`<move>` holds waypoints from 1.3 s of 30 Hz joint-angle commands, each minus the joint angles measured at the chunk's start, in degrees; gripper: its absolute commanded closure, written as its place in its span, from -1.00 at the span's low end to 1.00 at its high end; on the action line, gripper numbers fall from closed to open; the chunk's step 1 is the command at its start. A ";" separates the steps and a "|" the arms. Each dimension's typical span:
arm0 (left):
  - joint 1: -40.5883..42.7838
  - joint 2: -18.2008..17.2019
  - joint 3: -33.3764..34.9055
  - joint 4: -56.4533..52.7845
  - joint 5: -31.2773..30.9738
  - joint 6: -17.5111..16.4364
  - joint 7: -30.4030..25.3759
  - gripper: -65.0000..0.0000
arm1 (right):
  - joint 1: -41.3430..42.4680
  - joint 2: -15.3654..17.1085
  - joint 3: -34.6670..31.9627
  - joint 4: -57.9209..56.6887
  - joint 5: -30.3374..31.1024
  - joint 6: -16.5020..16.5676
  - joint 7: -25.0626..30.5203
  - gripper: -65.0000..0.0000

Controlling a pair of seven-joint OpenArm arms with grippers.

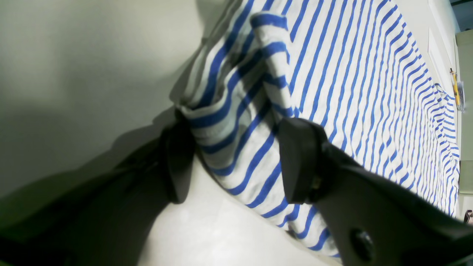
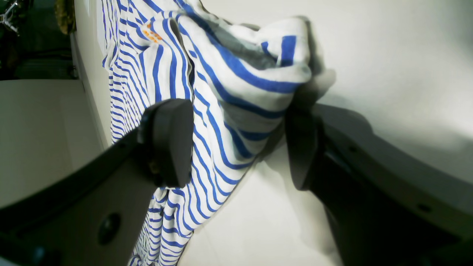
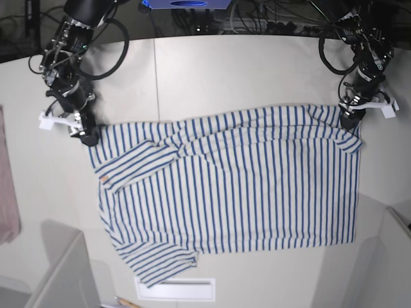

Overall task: Fold the T-shirt properly
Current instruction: 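Raise both grippers, lifting the shirt's collar edge off the table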

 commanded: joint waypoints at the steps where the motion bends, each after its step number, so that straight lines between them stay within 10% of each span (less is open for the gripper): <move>1: 0.39 -0.27 0.04 0.02 1.86 1.04 1.82 -0.07 | -0.12 0.18 0.03 -0.16 -2.63 -1.72 -0.38 -0.16; 8: 0.48 -1.15 0.04 -0.07 1.86 1.04 1.82 0.02 | 0.76 0.44 -0.06 -4.73 -2.63 -1.46 -0.38 0.31; 13: 0.22 -1.51 0.13 -0.07 1.86 1.04 2.00 1.00 | 1.11 0.53 -0.06 -5.87 -2.63 -1.37 -0.47 1.00; 32: 1.97 -7.40 3.03 14.96 1.77 6.31 2.62 1.00 | 1.46 0.53 0.56 9.78 -2.28 -1.63 -11.72 1.00; 39: -7.34 -10.30 -0.13 18.92 1.51 8.16 13.25 1.00 | 6.82 0.35 0.64 18.48 -2.10 -1.72 -15.24 1.00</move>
